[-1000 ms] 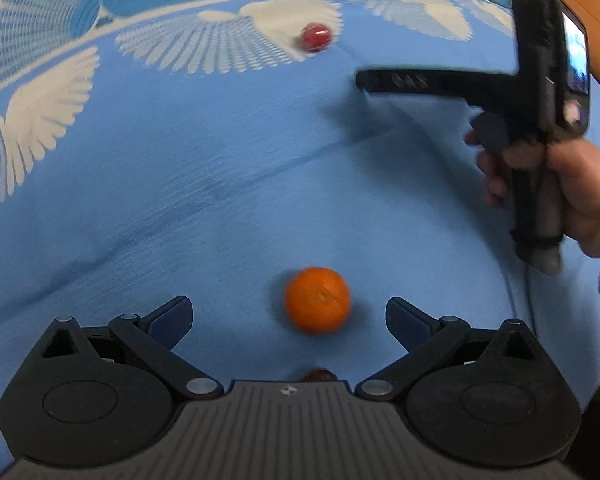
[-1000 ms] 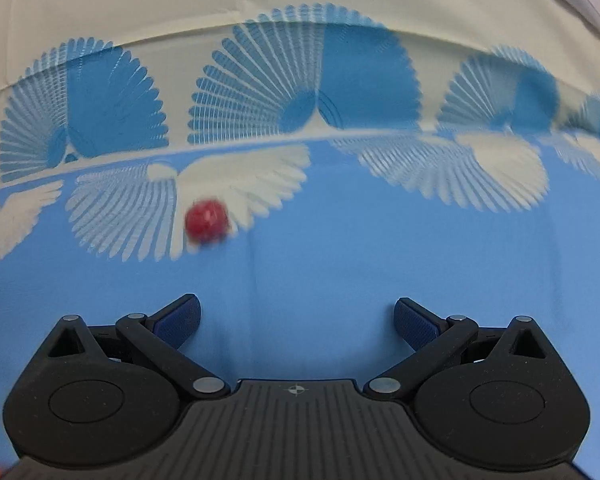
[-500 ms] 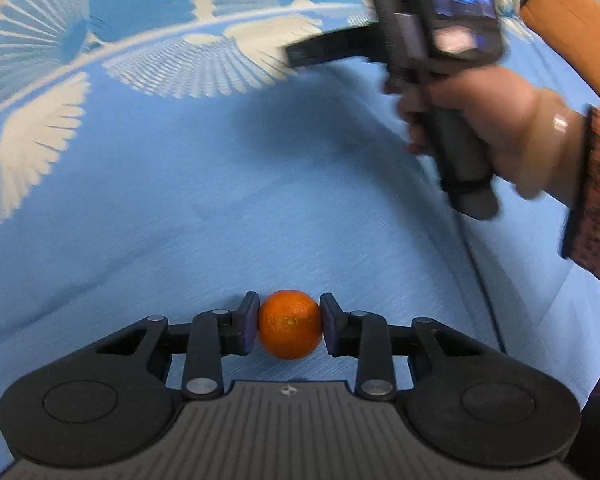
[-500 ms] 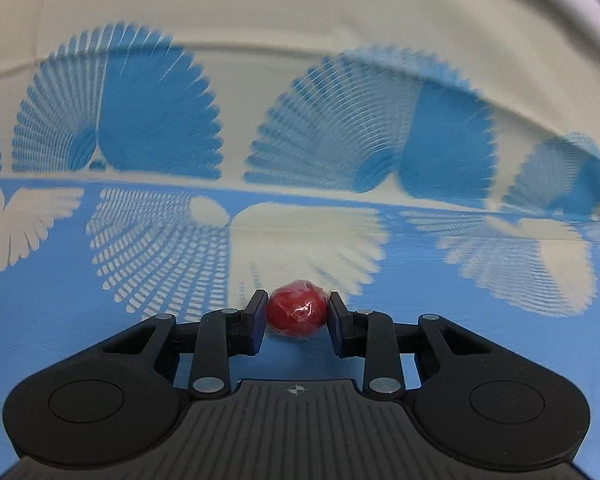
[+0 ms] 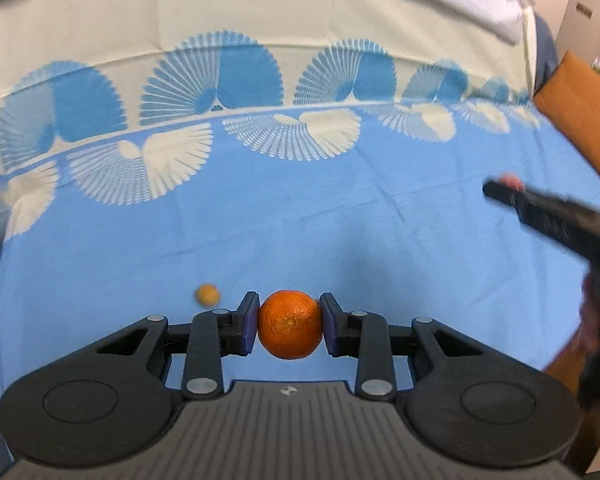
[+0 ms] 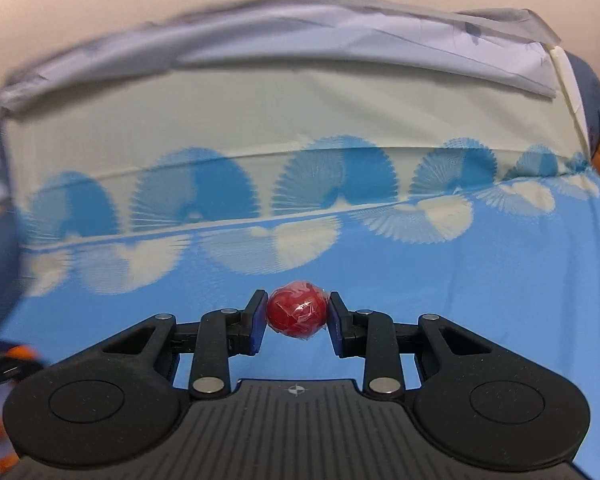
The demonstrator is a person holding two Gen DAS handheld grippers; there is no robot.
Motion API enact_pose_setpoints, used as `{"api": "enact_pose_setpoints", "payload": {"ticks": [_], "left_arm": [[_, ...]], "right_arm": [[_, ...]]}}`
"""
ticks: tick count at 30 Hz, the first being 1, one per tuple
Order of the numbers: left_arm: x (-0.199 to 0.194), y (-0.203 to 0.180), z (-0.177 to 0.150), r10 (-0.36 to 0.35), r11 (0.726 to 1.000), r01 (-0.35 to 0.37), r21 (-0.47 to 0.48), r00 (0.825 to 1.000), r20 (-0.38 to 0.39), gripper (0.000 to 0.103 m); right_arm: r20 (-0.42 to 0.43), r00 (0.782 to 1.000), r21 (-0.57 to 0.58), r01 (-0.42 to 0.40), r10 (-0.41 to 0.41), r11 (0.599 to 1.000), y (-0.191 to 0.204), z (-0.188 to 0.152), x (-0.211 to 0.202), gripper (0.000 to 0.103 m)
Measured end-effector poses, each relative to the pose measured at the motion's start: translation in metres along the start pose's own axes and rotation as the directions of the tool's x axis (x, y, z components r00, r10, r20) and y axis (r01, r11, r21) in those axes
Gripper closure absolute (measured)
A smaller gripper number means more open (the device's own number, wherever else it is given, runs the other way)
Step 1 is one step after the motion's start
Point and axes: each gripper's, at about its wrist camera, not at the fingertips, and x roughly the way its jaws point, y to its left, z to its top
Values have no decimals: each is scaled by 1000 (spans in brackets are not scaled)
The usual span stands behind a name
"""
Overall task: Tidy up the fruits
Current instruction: 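Grasp an orange with the left gripper while the right gripper grasps a wrapped red plum, then carry the orange and plum over the plate and open both grippers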
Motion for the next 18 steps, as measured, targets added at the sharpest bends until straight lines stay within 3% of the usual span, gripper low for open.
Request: {"api": "enact_pose_setpoints", "payload": {"ticks": [3,7,14,18], "left_arm": [[-37,5,-26,-5,1000,6,-29,1000,27,67],[-68,13,-62,-2,999,1,-44,1000,-9,67],[-98,27,-112,21,996,-23,-81,999,-30,67],[-119,35,-128,29,994,-29,-102,1000,-4,67]], "right_arm": [[-19,996,13,-85,85,996,24,-15,-47,70],[-32,989,-7,-146,146,989,56,-34,-96,70],[-50,973,-73,-230,226,971,102,-59,-142,70],[-58,967,-116,-252,247,961,119,-67,-156,70]]}}
